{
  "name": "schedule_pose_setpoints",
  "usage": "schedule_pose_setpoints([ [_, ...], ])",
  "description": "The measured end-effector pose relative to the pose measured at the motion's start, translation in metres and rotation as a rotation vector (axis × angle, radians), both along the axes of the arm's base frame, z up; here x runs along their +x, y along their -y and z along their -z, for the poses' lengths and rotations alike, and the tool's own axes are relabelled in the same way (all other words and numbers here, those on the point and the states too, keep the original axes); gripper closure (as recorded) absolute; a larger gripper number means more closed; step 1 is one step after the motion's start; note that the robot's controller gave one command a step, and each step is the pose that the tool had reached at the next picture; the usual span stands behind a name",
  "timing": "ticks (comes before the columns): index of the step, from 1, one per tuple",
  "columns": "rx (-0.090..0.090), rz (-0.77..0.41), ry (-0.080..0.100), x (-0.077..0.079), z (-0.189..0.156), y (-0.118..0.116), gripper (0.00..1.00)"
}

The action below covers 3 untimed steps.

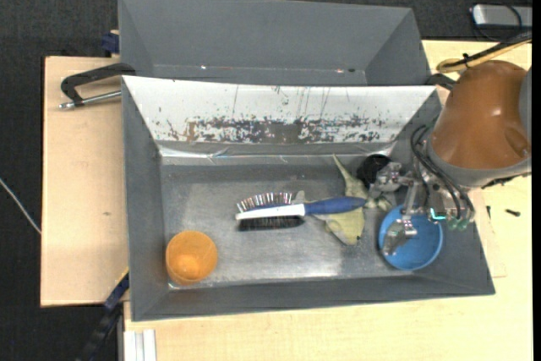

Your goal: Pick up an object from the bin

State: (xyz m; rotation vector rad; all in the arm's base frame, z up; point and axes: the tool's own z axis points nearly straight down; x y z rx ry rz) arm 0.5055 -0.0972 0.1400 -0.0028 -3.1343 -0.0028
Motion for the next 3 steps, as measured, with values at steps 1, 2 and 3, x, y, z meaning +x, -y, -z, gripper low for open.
schedule_pose_setpoints([
  [1, 0.001, -0.135, 0.007, 0.0089, 0.0682, 0.0580, 0.00],
  [2, -0.001, -0.135, 0.011, 0.0100, 0.0672, 0.0574, 0.00],
  [3, -0.001, -0.134, 0.011, 0.0110, 0.0664, 0.0569, 0.00],
])
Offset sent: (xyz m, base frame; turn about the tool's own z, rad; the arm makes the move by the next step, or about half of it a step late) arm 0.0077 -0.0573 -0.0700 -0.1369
